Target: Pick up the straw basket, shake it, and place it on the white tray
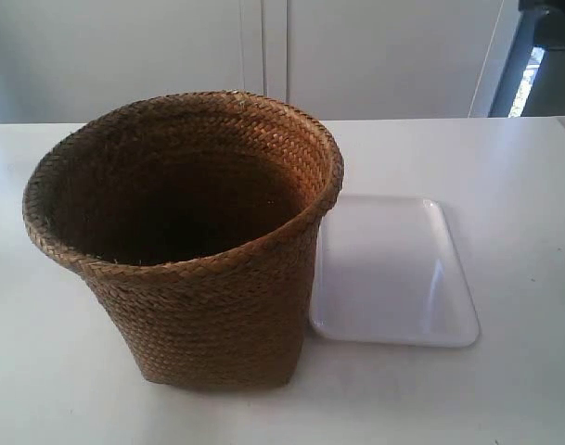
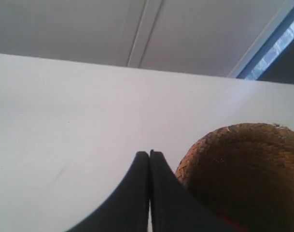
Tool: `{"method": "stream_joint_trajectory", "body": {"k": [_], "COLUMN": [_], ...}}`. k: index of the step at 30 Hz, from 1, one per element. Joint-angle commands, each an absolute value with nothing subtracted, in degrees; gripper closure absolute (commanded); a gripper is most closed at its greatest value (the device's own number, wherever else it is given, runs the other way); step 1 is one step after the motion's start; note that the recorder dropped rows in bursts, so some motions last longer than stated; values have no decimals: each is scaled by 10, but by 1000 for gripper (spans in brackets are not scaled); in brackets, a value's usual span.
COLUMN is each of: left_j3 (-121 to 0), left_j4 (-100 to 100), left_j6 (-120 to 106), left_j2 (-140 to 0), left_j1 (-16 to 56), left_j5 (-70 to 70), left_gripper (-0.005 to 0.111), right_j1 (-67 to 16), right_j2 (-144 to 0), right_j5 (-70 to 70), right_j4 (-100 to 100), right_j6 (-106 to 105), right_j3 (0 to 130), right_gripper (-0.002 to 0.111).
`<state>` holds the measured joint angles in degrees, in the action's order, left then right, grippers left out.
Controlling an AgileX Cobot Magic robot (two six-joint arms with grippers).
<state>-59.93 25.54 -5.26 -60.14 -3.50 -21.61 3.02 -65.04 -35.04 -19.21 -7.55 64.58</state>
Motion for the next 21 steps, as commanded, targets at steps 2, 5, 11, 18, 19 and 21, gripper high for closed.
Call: {"method": "stream_joint_trajectory", "body": {"k": [2, 5, 11, 18, 19, 21], "left_j3": [-678, -682, -689, -745, -752, -756], "left_j4": [256, 250, 229, 246, 250, 266], "left_j6": [-79, -85, -140, -135, -135, -135], "left_j2": [-669, -670, -678, -728, -733, -740], "left_j1": [-33, -33, -33, -33, -33, -33], "left_j5": [-338, -368, -371, -456, -472, -510], "left_gripper": [107, 107, 107, 107, 107, 107], "right_j1": [34, 34, 34, 17, 11, -5], "right_j2": [-681, -679, -727, -838, -851, -880], "right_j5": [-327, -351, -436, -595, -608, -628], "right_j4": [-226, -226, -316, -320, -320, -320], "right_j6": [-42, -27, -154, -153, -151, -150], "right_j3": [679, 679, 734, 881, 898, 929], "right_gripper": [108, 108, 100, 63, 60, 53]}}
